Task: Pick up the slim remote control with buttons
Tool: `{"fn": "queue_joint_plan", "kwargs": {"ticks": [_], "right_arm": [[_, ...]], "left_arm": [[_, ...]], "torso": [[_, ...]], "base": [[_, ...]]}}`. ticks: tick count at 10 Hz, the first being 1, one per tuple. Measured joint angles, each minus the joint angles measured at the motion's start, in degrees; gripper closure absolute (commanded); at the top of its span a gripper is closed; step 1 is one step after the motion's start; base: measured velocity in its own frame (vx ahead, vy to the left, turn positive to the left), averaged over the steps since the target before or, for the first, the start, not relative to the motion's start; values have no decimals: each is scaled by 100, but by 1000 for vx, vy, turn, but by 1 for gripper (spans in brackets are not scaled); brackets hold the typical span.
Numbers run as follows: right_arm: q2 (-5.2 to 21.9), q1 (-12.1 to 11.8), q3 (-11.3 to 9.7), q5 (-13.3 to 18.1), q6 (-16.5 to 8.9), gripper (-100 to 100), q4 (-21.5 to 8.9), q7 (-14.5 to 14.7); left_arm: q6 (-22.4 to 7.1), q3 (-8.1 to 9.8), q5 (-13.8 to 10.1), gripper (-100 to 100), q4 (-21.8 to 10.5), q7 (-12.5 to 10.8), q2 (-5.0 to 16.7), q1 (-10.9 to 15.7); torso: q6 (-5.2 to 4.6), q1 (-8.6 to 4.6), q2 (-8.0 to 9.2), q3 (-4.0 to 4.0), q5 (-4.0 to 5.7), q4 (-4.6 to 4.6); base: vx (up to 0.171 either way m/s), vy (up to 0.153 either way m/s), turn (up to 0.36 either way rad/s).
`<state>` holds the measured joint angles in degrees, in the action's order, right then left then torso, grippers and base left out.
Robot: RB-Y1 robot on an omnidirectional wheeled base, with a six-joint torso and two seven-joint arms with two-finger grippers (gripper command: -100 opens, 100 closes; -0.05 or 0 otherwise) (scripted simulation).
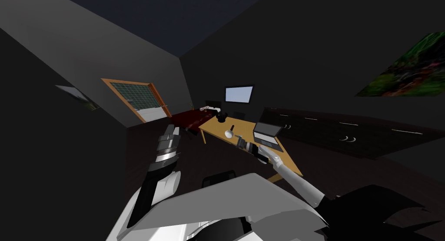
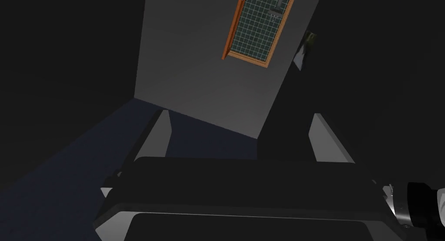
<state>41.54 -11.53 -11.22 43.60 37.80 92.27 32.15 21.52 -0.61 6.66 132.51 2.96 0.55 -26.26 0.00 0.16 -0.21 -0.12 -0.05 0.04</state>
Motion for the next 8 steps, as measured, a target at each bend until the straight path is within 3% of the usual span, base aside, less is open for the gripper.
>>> {"fn": "queue_joint_plan", "kwargs": {"ticks": [2,5,8], "right_arm": [[133,32,-72,348,96,-100,-340,255],[385,-79,-105,852,173,-100,-578,551],[512,54,-214,1316,207,-100,-920,709]], "left_arm": [[0,0,0,0,0,0,0,0],[0,0,0,0,0,0,0,0],[0,0,0,0,0,0,0,0]], "torso": [[0,-4,0,0,1,0],[-2,-8,4,2,2,0],[-1,-9,3,1,3,0]], "base": [[48,37,63],[38,26,40],[50,28,85]]}}
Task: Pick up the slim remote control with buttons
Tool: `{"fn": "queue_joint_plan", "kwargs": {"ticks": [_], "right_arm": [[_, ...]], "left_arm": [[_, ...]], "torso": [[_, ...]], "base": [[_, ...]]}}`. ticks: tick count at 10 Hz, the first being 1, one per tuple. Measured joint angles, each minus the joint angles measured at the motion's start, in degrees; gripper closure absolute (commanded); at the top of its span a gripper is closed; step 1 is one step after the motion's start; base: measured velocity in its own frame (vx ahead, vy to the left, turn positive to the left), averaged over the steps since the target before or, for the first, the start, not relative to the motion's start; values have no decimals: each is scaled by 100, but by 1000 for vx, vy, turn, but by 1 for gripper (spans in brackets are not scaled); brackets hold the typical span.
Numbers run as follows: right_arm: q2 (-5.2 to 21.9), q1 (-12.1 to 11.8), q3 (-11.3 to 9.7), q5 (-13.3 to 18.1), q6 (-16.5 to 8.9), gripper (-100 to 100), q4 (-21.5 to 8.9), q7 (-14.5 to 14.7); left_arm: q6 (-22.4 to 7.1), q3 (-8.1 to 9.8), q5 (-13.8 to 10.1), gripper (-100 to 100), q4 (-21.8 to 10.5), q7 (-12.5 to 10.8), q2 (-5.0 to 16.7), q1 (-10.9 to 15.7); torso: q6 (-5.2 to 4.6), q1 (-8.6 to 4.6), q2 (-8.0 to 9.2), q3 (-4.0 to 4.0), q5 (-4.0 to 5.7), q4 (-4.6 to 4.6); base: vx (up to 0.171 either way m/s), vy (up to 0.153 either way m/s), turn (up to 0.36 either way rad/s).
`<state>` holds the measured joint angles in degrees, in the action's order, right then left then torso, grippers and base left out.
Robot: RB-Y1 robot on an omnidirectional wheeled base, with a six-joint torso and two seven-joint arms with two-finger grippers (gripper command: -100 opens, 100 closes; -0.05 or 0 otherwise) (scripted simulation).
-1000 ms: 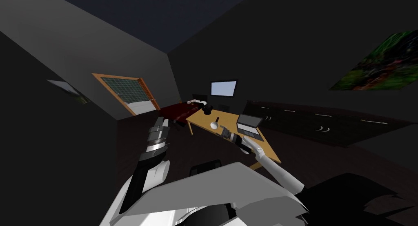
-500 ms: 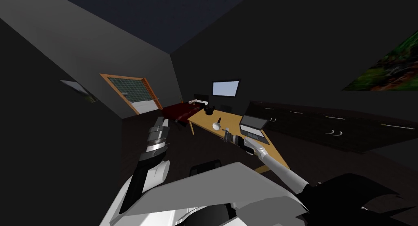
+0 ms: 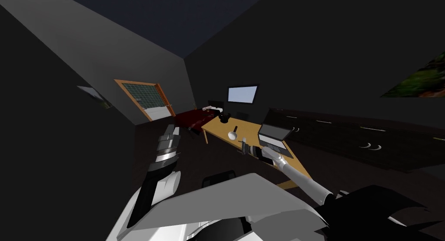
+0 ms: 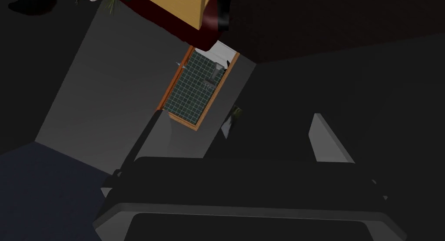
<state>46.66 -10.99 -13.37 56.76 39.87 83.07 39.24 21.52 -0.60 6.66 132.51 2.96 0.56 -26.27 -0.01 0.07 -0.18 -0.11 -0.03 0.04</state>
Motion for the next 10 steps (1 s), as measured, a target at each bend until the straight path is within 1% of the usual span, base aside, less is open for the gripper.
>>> {"fn": "queue_joint_plan", "kwargs": {"ticks": [2,3,4,5,6,7,8,9,10], "right_arm": [[243,-81,2,327,68,-100,-125,138],[275,-49,-33,486,129,-100,-348,288],[316,-44,-47,643,171,-100,-468,391],[330,-55,-68,758,155,-100,-467,399],[422,-81,-91,918,161,-100,-559,447],[414,-42,-116,1072,192,-100,-716,545],[496,-107,-116,1219,232,-100,-835,669],[544,-123,-141,1393,233,-100,-869,709],[663,-175,-187,1597,207,-100,-867,684]], "left_arm": [[0,0,0,0,0,0,0,0],[0,0,0,0,0,0,0,0],[0,0,0,0,0,0,0,0],[0,0,0,0,0,0,0,0],[0,0,0,0,0,0,0,0],[0,0,0,0,0,0,0,0],[0,0,0,0,0,0,0,0],[0,0,0,0,0,0,0,0],[0,0,0,0,0,0,0,0]], "torso": [[0,0,-1,0,-1,0],[3,2,-8,-4,0,1],[-1,-2,-7,-4,0,2],[-2,-5,3,2,1,0],[2,-3,-1,0,0,0],[-1,-1,-2,-1,1,0],[0,-3,-4,-2,0,1],[0,-3,-5,-3,1,1],[2,-1,-9,-5,-1,1]], "base": [[59,27,102],[68,17,55],[30,3,-25],[53,19,145],[54,19,64],[63,16,118],[64,10,65],[75,19,137],[75,10,66]]}}
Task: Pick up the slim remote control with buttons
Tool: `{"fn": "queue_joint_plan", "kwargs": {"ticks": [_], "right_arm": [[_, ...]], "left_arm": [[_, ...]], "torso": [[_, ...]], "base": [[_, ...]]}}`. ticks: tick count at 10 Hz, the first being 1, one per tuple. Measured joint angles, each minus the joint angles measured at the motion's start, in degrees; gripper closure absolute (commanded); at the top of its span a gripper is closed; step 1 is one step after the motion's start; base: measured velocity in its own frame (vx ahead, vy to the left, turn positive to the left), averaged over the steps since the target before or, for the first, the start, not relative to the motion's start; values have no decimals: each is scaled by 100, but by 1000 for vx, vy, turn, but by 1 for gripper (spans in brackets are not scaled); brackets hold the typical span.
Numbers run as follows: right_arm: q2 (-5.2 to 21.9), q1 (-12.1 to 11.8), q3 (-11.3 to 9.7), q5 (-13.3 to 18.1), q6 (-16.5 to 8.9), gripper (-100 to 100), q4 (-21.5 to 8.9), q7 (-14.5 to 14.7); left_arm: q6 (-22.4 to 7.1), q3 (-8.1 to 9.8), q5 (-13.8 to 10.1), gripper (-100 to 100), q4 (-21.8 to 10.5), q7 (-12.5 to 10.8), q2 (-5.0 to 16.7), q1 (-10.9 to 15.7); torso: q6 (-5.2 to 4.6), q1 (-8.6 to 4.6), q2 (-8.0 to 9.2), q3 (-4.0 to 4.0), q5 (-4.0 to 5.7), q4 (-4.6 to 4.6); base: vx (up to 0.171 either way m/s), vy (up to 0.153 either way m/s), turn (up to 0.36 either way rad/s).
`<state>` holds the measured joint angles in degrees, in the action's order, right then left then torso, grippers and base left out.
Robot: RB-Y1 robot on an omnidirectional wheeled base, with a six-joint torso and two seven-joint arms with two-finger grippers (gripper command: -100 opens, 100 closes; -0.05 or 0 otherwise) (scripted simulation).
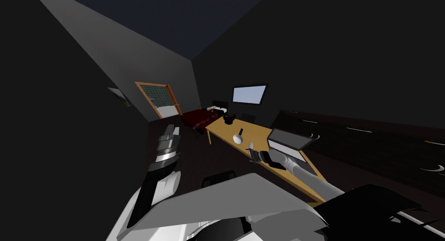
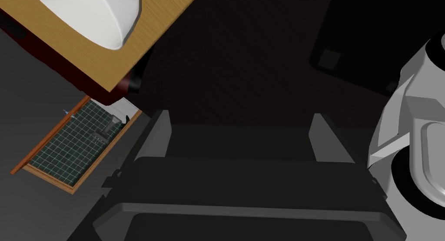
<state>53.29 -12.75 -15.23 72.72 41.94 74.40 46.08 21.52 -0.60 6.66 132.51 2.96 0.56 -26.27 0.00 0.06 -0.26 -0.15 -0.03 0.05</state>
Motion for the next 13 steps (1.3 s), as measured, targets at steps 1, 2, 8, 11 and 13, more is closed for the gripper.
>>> {"fn": "queue_joint_plan", "kwargs": {"ticks": [1,2,8,11,13], "right_arm": [[26,10,-10,169,17,-100,-98,42],[69,34,-53,372,49,-100,-220,109],[206,-31,-126,1286,225,-100,-920,570],[264,-82,-150,1697,279,-100,-1132,707],[261,-167,-211,2102,255,-100,-1292,748]], "left_arm": [[0,0,0,0,0,0,0,0],[0,0,0,0,0,0,0,0],[0,0,0,0,0,0,0,0],[0,1,0,0,0,0,0,-1],[0,0,0,0,0,0,0,-1]], "torso": [[-2,-2,-1,-1,1,1],[1,-6,-6,-4,2,1],[-2,-5,4,2,1,0],[-3,-8,-1,-2,3,1],[1,-11,-14,-8,4,3]], "base": [[91,-1,134],[72,-1,78],[73,-1,108],[81,-16,113],[135,-30,223]]}}
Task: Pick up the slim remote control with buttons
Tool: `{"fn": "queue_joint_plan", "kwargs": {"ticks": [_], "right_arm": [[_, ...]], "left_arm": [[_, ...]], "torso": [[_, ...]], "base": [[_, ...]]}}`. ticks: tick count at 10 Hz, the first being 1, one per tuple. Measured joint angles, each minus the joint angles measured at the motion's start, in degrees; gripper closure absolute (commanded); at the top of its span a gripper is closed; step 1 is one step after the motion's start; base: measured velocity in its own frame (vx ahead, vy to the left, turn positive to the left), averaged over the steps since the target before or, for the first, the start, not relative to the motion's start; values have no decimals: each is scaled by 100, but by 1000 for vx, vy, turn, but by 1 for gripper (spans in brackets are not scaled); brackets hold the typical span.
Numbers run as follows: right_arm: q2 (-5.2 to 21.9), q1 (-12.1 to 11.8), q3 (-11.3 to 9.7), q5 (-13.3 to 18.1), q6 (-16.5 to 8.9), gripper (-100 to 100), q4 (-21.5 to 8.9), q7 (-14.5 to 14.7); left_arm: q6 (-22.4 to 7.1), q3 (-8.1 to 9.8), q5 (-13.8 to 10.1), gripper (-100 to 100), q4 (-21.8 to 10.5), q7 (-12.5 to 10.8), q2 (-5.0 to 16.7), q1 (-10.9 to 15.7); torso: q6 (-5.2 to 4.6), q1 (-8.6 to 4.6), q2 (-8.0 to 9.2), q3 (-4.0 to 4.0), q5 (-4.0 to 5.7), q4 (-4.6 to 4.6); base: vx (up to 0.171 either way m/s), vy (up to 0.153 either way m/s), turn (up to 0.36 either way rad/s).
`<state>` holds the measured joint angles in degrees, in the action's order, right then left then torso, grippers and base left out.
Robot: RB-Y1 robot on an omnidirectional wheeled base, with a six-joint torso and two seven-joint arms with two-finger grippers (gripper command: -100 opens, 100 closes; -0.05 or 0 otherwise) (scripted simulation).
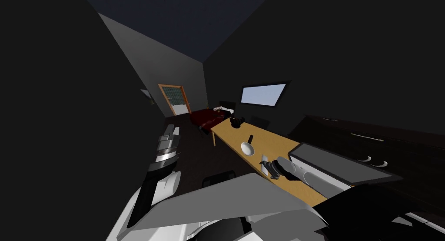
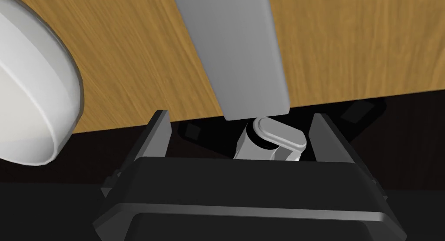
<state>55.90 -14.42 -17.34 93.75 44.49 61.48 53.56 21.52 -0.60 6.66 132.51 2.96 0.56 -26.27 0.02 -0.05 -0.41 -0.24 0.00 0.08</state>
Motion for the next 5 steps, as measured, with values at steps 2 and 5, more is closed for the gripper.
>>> {"fn": "queue_joint_plan", "kwargs": {"ticks": [2,5], "right_arm": [[22,-14,19,253,83,-100,-285,225],[20,-131,-6,696,105,-100,-478,314]], "left_arm": [[0,1,0,0,0,0,0,-1],[0,1,0,0,0,0,0,0]], "torso": [[-6,-3,2,-1,1,1],[-4,-5,7,3,1,-1]], "base": [[86,-23,80],[92,-36,138]]}}
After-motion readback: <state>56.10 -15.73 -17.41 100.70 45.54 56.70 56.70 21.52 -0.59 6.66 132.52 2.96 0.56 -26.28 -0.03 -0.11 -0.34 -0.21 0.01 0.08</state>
